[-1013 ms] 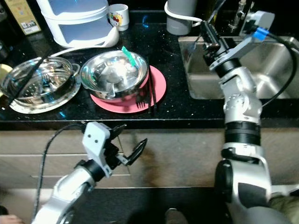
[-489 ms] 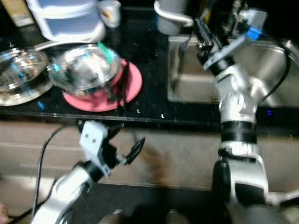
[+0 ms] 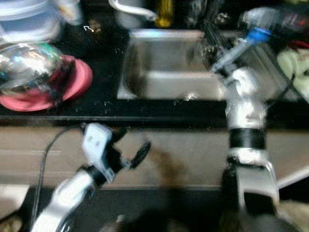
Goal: Kitchen organization
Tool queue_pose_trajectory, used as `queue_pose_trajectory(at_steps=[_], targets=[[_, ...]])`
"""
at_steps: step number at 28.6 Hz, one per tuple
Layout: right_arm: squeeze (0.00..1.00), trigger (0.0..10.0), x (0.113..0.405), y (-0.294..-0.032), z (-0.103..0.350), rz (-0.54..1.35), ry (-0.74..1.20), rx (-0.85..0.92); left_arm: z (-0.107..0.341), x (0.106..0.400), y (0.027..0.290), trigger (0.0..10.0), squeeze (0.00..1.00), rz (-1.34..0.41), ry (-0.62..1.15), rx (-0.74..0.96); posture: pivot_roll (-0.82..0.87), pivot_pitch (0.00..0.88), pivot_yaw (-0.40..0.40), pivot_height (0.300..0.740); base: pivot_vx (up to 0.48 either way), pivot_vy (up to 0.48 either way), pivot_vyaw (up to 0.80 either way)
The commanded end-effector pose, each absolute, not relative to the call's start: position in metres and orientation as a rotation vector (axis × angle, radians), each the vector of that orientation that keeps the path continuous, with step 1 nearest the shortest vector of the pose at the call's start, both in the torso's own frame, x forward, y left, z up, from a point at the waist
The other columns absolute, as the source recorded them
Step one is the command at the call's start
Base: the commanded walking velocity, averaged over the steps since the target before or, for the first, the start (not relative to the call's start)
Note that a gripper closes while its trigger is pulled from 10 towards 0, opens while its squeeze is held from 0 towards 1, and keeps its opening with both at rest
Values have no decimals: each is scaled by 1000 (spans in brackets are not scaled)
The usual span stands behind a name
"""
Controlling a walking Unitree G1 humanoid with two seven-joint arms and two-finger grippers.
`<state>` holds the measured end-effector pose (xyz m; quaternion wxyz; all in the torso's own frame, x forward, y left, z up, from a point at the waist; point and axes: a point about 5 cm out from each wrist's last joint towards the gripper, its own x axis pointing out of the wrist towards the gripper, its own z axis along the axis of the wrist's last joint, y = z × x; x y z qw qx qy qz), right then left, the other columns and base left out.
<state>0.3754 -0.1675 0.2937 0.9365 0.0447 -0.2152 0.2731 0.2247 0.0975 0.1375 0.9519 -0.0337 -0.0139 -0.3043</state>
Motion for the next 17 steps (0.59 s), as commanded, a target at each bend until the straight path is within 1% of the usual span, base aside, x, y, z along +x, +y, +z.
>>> queue_pose_trajectory(at_steps=[1, 2, 5, 7, 10, 14, 15, 17], targets=[[0, 10000, 376, -162, 295, 563, -444, 59, 135, 226, 100, 10000, 0, -608, -18, -76, 13, 90, -37, 740, 0, 0, 0], [0, 10000, 378, -157, 297, 571, -443, 49, 134, 227, 100, 10000, 0, -608, -16, -79, 13, 87, -38, 740, 0, 0, 0], [0, 10000, 379, -155, 298, 574, -443, 46, 133, 227, 99, 10000, 0, -608, -16, -80, 13, 85, -38, 740, 0, 0, 0], [0, 10000, 382, -143, 301, 596, -442, 2, 132, 228, 98, 10000, 0, -617, -16, -82, 14, 82, -41, 740, 0, 0, 0], [0, 10000, 384, -136, 301, 606, -437, -25, 132, 229, 97, 10000, 0, -622, -17, -81, 15, 80, -44, 740, 0, 0, 0], [0, 10000, 391, -116, 300, 626, -391, -179, 132, 229, 96, 10000, 0, -628, -18, -80, 16, 83, -49, 740, 0, 0, 0], [0, 10000, 391, -116, 300, 626, -391, -179, 132, 229, 96, 10000, 0, -628, -18, -80, 16, 83, -49, 740, 0, 0, 0], [0, 10000, 397, -104, 298, 631, -343, -283, 130, 229, 96, 10000, 0, -627, -15, -82, 19, 88, -54, 740, 0, 0, 0]])
